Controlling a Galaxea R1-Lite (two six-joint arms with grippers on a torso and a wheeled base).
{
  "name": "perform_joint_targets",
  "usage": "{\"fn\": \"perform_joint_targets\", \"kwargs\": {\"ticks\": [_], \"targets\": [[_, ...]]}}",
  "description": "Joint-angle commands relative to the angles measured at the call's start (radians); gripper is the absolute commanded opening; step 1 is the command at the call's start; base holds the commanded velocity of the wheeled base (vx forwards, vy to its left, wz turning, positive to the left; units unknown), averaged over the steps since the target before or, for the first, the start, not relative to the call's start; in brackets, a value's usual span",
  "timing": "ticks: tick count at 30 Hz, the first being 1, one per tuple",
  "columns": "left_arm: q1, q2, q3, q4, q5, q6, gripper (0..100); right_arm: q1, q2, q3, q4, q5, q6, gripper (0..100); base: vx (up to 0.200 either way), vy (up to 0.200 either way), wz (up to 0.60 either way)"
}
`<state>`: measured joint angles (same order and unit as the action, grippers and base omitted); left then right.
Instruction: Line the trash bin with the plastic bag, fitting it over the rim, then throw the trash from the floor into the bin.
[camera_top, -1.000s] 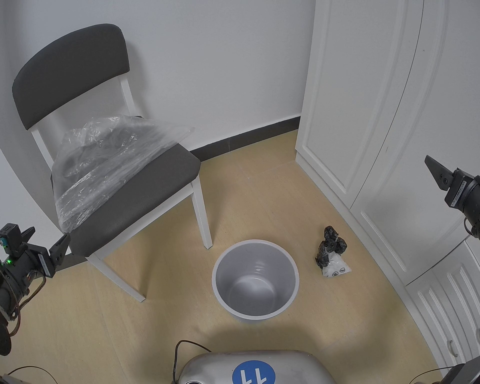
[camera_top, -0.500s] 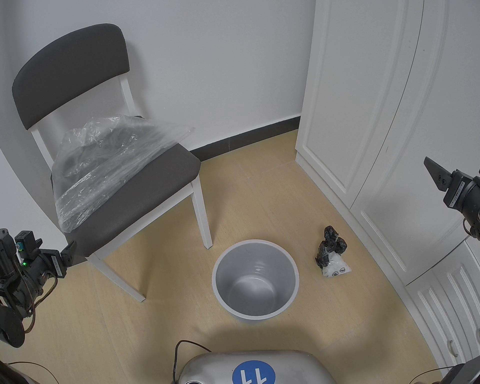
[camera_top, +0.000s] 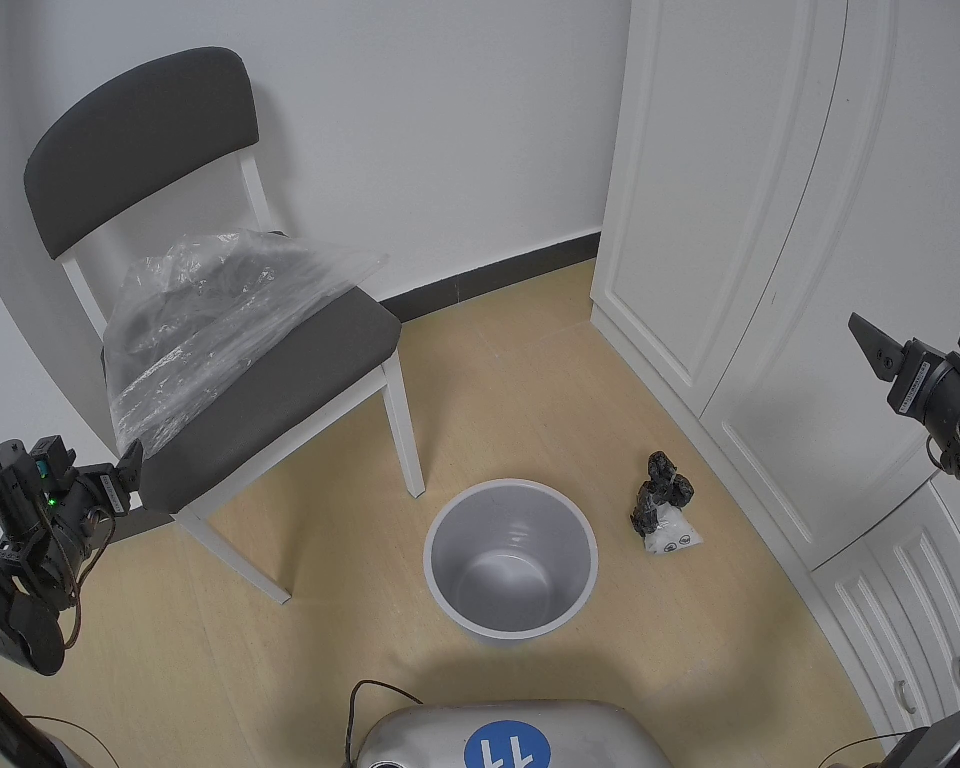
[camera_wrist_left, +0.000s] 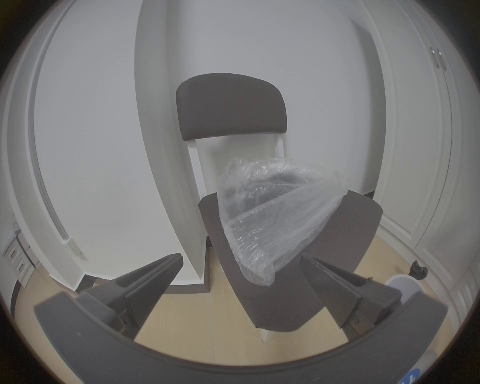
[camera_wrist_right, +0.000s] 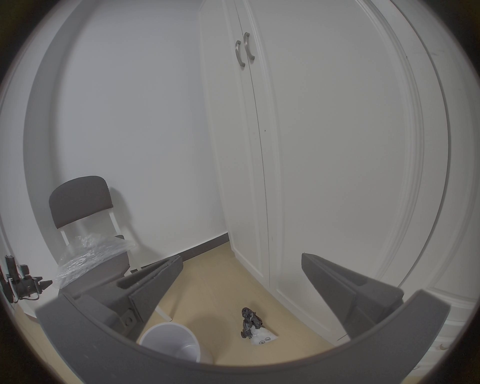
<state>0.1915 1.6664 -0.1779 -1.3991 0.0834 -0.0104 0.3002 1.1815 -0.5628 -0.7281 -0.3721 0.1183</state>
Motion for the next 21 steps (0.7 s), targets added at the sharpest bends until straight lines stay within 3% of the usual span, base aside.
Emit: {"fn": "perform_joint_targets", "kwargs": {"ticks": [1, 21], "targets": [[0.002, 0.069, 0.009, -0.05, 0.013, 0.0, 100, -0.012, -0.003, 0.0, -0.001, 0.002, 0.0, 100, 0.0, 0.0, 0.0], [0.011, 0.067, 0.049, -0.061, 0.006, 0.003, 100, -0.019, -0.003, 0.0, -0.001, 0.004, 0.0, 100, 0.0, 0.0, 0.0]]}}
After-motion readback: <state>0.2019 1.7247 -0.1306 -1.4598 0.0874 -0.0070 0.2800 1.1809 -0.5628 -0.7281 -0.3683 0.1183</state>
